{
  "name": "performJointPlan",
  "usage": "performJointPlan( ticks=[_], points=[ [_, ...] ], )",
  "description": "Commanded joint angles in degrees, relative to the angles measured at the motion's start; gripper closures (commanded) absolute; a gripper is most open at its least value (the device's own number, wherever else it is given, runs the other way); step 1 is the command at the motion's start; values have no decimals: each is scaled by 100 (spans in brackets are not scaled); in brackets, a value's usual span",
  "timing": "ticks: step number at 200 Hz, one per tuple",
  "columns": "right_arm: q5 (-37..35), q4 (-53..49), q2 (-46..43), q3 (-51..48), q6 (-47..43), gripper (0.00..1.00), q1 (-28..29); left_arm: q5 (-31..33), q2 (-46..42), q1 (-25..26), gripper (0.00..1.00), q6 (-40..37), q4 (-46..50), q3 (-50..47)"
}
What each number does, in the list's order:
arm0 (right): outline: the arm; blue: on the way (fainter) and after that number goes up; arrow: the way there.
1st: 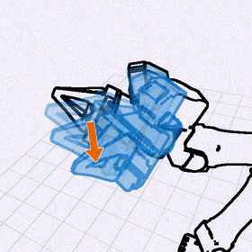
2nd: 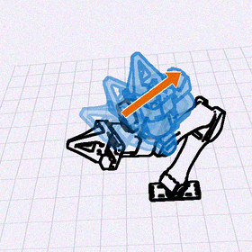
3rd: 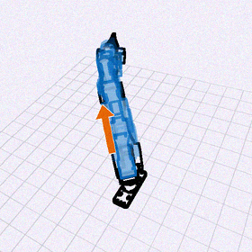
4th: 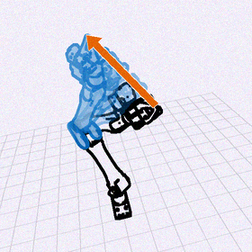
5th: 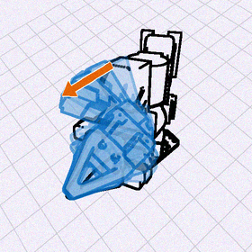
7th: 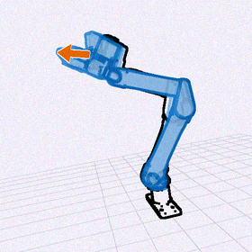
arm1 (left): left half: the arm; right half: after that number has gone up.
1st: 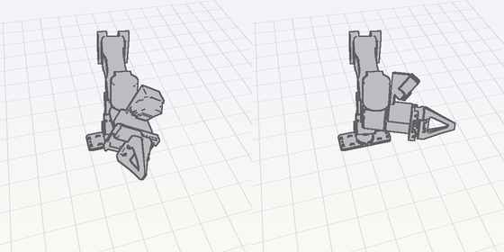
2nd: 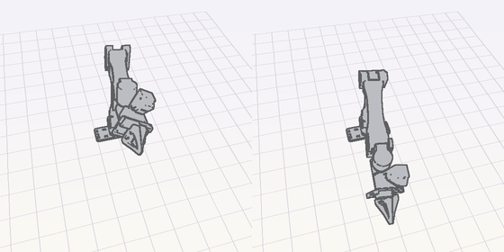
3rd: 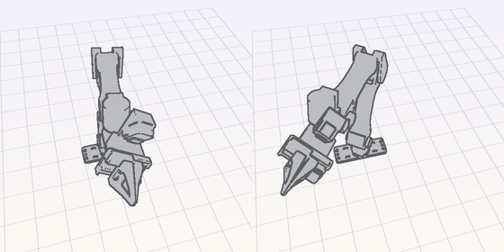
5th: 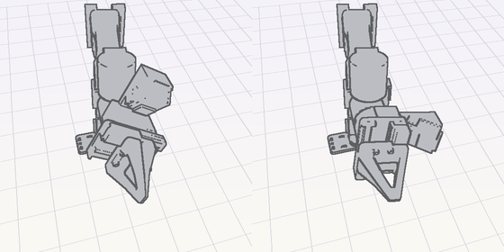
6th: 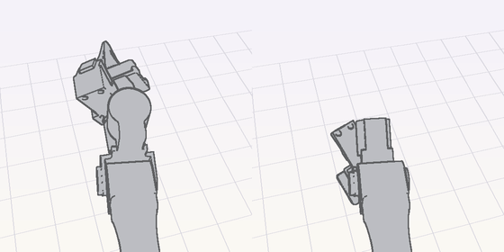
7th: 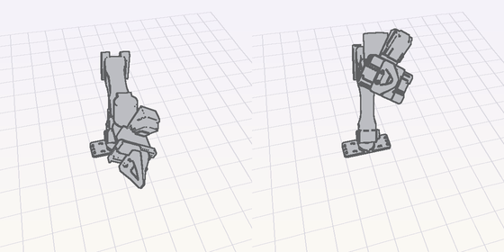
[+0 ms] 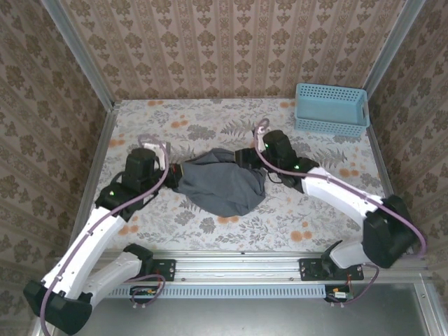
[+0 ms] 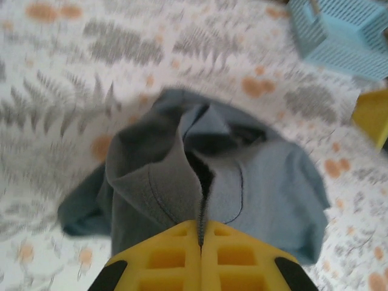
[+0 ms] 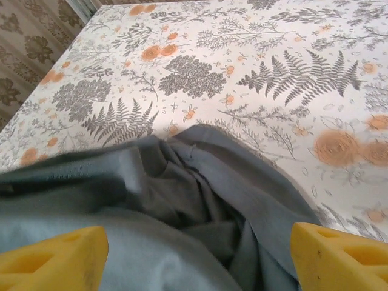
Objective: Fold the inside-out t-shirt
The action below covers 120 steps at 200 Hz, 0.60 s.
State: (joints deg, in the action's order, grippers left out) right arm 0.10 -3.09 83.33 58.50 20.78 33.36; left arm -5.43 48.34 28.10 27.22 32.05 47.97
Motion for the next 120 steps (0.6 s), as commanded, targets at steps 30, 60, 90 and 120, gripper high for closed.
performJointPlan(
  ticks=[30,60,90,120],
  points=[
    [-162,-1256,1884,1431,-52,26,126,673,-673,-99,100,921,939,-1077],
    [-821,-1388,2234,1217,-271,29,663,432,-793,-542,100,1322,708,-1615],
    [-746,-947,1633,123,103,32,1335,206,-161,-942,100,1311,-11,-1828],
    [-481,-583,974,-511,630,31,1877,147,881,-1262,100,975,-530,-1499]
  ],
)
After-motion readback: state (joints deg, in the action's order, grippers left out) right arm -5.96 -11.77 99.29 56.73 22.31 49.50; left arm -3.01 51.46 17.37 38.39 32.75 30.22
